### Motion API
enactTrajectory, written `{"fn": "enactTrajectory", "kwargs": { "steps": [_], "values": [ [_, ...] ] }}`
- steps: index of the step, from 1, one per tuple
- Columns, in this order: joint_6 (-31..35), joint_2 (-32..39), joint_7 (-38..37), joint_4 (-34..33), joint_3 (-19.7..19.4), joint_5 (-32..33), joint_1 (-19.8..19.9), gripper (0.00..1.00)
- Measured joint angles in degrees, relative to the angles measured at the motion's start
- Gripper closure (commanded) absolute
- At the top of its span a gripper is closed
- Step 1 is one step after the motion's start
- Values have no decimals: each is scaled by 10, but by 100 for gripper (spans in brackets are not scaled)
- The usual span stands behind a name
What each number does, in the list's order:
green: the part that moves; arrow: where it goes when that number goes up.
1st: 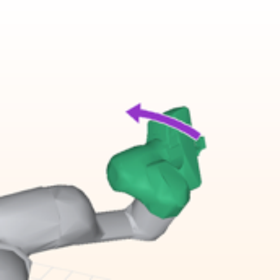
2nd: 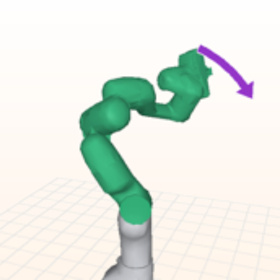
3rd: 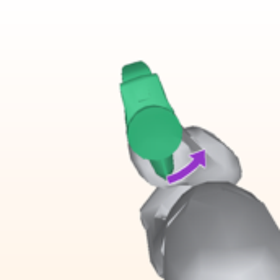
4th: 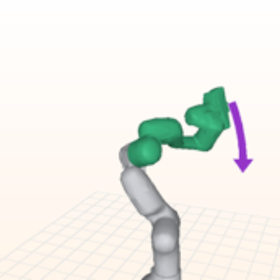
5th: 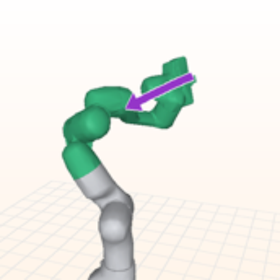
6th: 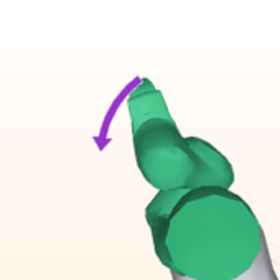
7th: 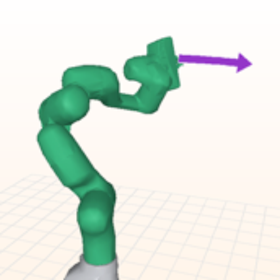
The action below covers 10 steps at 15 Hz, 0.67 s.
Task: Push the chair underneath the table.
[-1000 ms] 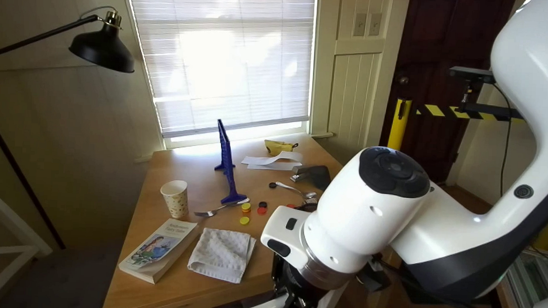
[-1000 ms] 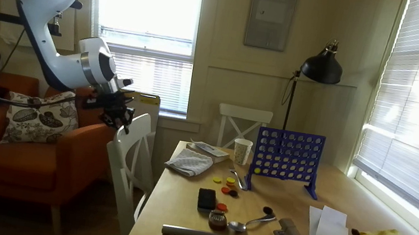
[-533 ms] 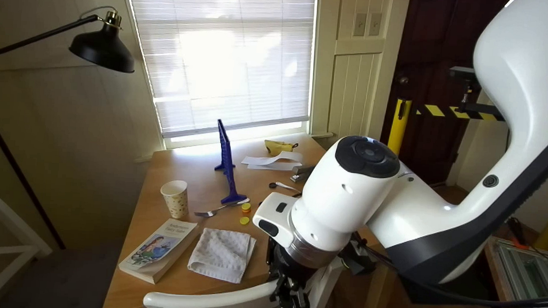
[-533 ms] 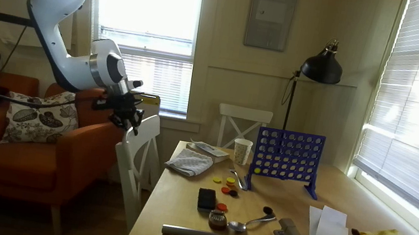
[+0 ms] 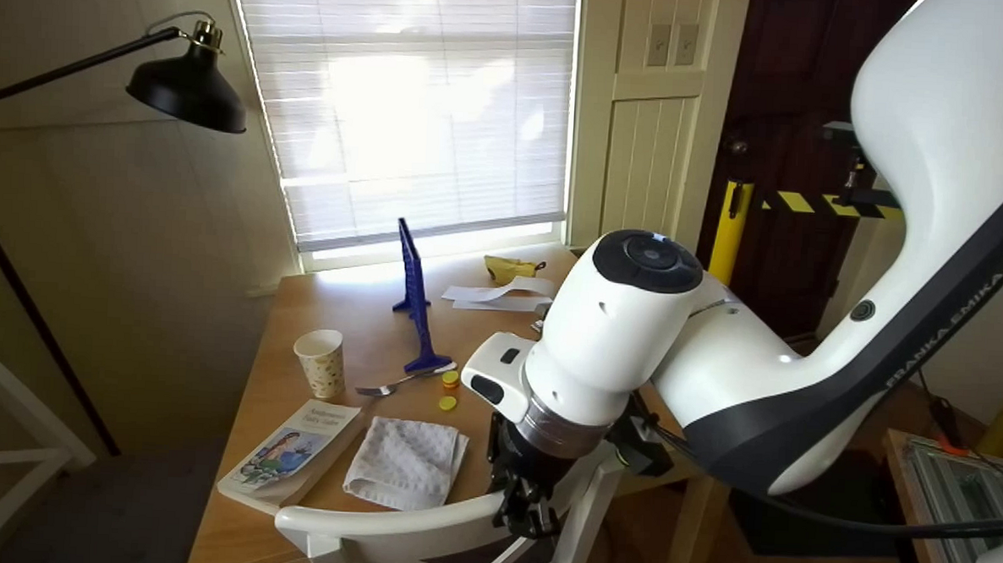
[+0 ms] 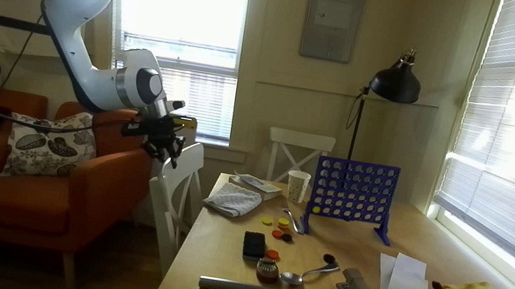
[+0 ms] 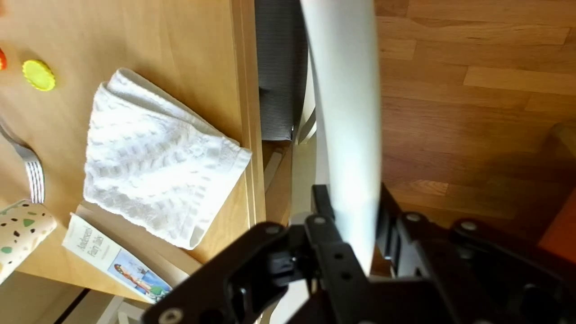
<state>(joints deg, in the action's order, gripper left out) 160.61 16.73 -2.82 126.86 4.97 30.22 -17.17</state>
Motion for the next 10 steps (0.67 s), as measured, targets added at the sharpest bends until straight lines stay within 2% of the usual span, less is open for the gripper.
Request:
{"fn": "enactTrajectory", "kwargs": {
  "steps": [1, 2, 4, 7, 10],
  "values": [
    [0, 1, 0, -2, -2, 0, -1, 86],
    [-2, 3, -1, -4, -5, 0, -3, 50],
    [-4, 5, -9, -9, -8, 0, -7, 44],
    [-19, 3, -91, -16, -23, 6, -20, 23],
    [-45, -3, -169, -28, -48, 48, -50, 2]
  ]
}}
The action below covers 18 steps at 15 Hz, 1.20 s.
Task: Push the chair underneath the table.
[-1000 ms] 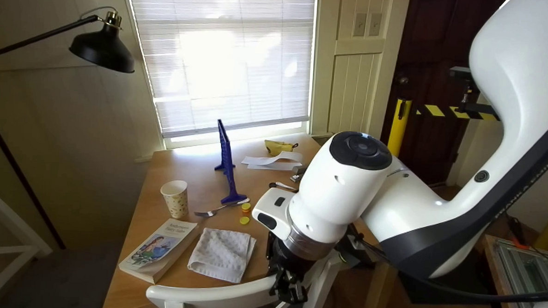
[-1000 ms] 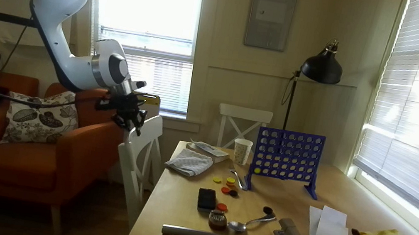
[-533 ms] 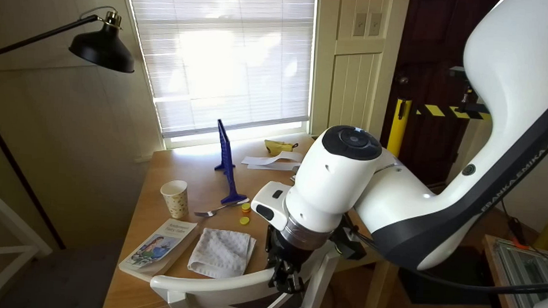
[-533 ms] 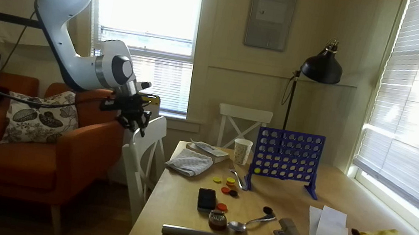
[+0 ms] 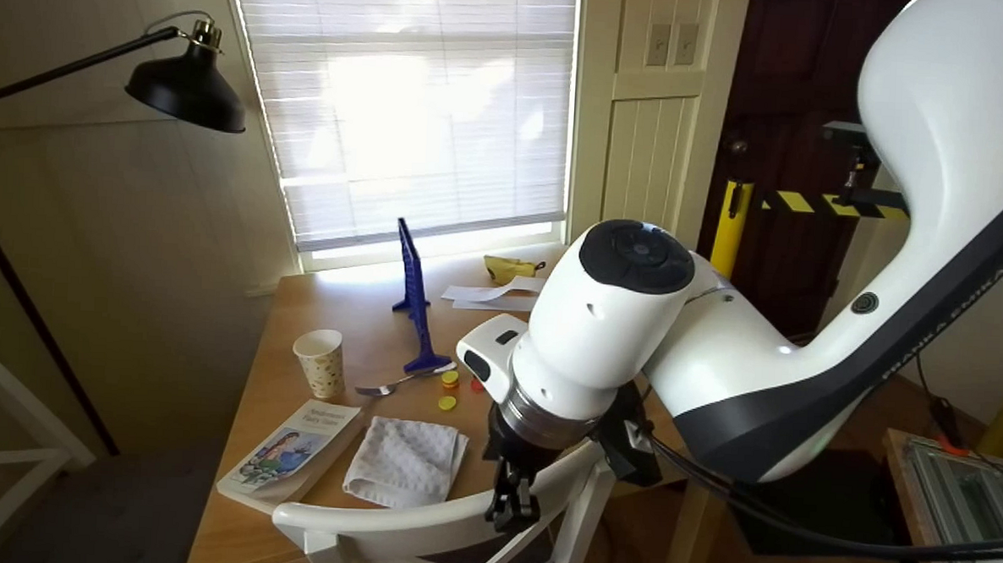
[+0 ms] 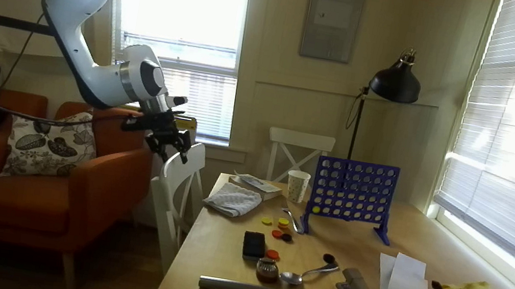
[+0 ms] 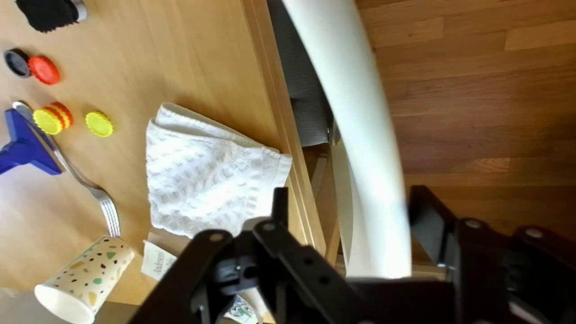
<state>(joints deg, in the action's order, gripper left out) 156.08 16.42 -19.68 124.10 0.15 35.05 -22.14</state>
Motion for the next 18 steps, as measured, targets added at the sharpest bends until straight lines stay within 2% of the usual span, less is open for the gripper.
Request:
{"fn": "enactTrajectory", "kwargs": {
  "steps": [2, 5, 7, 11, 14, 18],
  "values": [
    [-12, -10, -16, -14, -3, 26, -12, 0],
    [-38, -42, -9, -29, 22, 28, -12, 0],
    [-64, -79, 21, -28, 54, -33, -1, 0],
    [-144, -177, 100, -7, 105, -214, 21, 0],
    [-226, -270, 108, 14, 109, -290, 36, 0],
    [-341, -403, 101, 64, 99, -351, 61, 0]
  ]
}}
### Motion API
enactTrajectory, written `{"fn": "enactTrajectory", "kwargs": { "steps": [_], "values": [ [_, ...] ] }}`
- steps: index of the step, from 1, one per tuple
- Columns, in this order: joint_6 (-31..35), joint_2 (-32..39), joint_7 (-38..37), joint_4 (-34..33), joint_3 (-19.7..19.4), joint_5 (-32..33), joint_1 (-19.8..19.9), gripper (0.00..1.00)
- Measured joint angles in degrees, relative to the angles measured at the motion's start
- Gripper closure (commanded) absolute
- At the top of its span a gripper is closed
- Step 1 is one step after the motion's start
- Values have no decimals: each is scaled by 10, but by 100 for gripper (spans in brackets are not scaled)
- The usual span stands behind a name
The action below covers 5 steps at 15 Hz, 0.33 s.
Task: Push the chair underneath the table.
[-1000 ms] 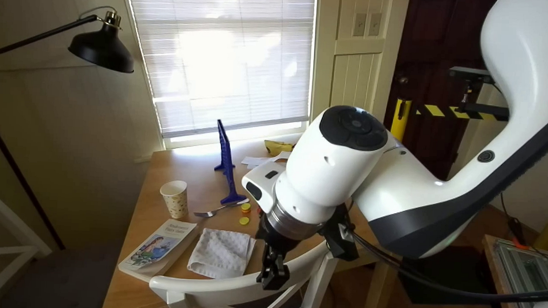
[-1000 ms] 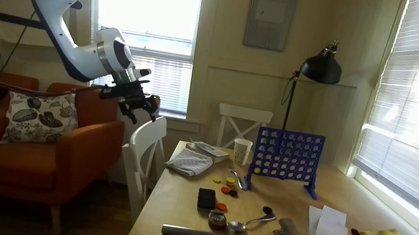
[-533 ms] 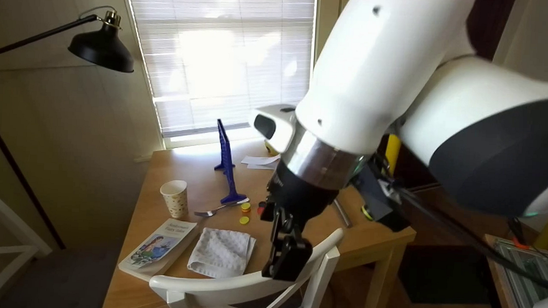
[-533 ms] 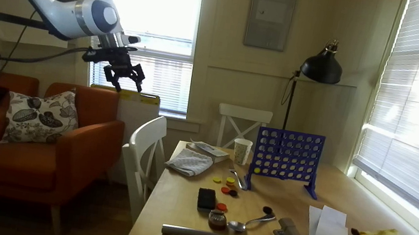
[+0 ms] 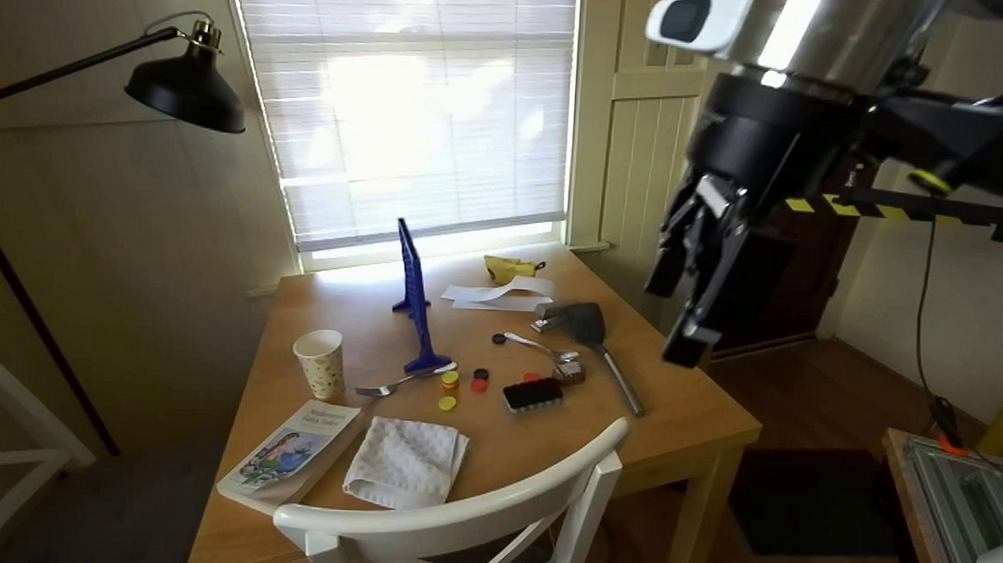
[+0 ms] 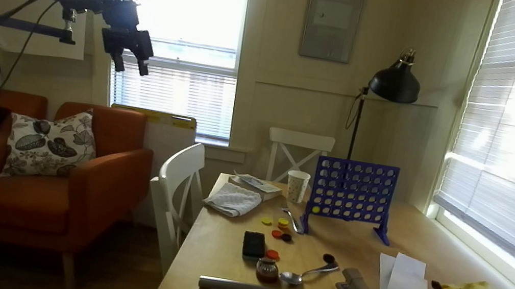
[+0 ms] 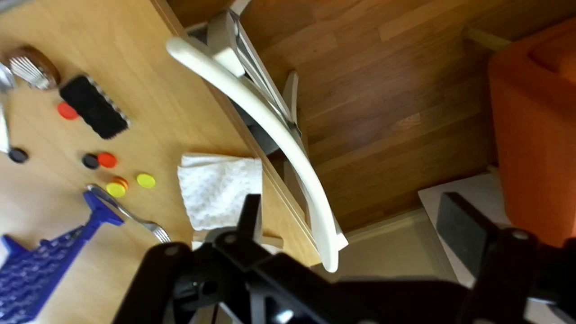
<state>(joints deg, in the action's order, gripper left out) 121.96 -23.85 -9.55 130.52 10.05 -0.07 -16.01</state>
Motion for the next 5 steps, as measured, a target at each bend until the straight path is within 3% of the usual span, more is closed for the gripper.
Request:
{"fn": "enactTrajectory", "kwargs": {
  "steps": [2, 5],
  "values": [
    [-52, -59, -7, 24, -5, -12, 13, 0],
    [-62, -96, -11, 47, -5, -16, 16, 0]
  ]
}}
